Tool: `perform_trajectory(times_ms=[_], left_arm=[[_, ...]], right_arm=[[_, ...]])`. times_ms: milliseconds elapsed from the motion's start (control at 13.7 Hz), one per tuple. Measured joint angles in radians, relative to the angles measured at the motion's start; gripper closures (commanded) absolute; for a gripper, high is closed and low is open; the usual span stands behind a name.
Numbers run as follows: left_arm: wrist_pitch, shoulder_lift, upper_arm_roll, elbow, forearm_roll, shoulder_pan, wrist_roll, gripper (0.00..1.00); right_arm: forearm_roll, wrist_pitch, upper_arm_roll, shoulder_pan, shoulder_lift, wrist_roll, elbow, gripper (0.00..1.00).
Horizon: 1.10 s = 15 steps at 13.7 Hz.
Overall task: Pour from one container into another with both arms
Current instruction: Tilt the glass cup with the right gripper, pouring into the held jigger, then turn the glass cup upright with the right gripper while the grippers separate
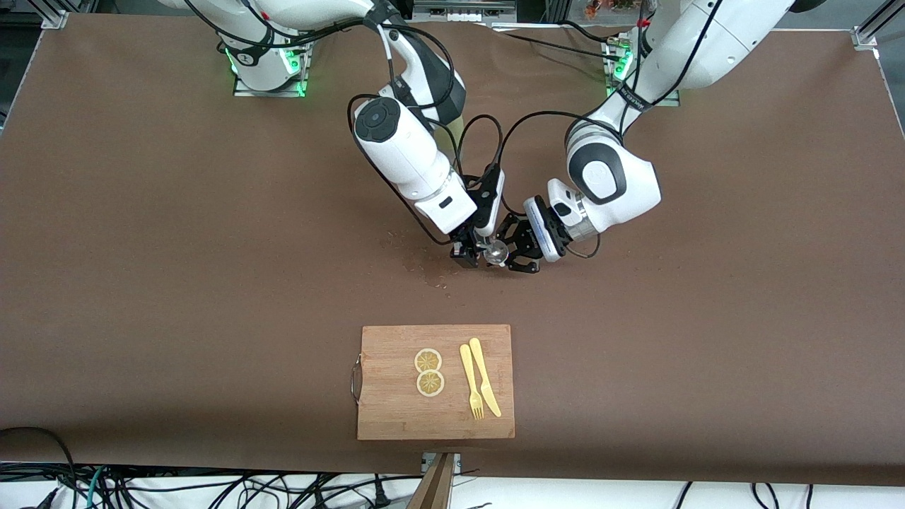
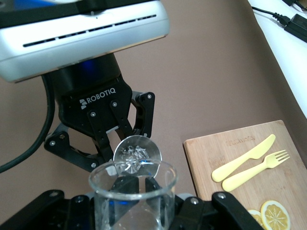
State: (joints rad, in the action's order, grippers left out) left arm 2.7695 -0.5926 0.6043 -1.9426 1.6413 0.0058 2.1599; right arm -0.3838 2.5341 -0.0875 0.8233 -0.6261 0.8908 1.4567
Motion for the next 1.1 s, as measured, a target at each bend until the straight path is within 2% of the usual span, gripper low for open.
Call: perform_trajectory(times_ms=[366, 805, 1098], left_arm=[[0.000, 0.000, 0.000, 0.000, 0.000, 0.003, 0.000, 1.00], [0.001, 0.000, 0.003, 0.000, 0.000, 0.008, 0.000, 1.00], [-0.028, -0.002, 0.002, -0.009, 0.000, 0.091, 0.000, 1.00]], right_arm=[[-0.013, 0.018, 0.000, 0.000, 0.000, -0.007, 0.000, 0.91], [-0.227, 0.173, 0.009, 0.004, 0.001, -0.012, -0.001, 0.91], [-0.372, 0.272, 0.027, 0.007, 0.003, -0.012, -0.002, 0.91]])
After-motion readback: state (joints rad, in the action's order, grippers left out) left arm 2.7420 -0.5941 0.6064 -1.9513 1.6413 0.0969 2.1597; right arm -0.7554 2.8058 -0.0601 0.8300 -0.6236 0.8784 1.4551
